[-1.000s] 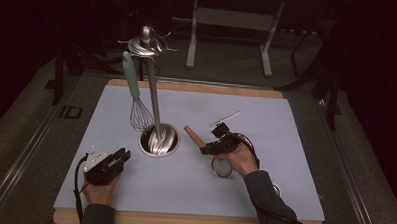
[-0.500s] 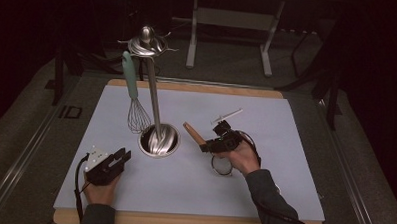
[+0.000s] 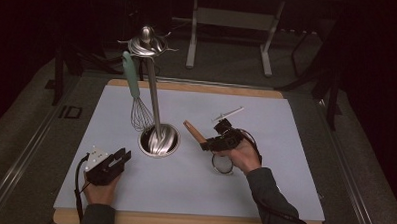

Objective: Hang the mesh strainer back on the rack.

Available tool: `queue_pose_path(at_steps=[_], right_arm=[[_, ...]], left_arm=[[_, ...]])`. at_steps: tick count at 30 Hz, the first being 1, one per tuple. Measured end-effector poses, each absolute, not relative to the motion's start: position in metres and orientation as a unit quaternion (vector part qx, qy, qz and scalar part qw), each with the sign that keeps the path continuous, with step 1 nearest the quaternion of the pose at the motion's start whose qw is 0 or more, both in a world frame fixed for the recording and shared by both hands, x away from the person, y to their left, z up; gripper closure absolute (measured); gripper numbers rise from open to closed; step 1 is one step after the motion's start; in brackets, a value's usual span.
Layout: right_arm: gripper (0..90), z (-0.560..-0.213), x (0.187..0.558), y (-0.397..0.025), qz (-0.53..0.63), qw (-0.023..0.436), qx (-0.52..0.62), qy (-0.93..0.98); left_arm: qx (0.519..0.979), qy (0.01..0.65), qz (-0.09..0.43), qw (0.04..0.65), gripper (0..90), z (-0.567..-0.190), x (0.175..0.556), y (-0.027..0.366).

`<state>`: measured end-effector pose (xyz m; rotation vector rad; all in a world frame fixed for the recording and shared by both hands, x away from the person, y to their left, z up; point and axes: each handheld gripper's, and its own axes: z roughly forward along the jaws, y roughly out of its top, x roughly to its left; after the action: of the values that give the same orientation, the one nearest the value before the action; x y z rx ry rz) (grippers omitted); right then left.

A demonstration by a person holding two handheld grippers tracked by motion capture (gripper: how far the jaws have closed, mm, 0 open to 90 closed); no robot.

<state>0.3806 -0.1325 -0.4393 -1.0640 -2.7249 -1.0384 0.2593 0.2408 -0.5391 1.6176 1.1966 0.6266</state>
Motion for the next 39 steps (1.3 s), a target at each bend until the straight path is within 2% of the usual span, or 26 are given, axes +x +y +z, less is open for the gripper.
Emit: queue_pose_path(at_steps=[39], right_arm=[[71.7,-0.412,0.374,-0.132,-0.460,-0.015,-0.220,-0.860]], left_arm=[[0.673,0.490,0.267,0.485,69.5,-0.539,0.258,0.238]])
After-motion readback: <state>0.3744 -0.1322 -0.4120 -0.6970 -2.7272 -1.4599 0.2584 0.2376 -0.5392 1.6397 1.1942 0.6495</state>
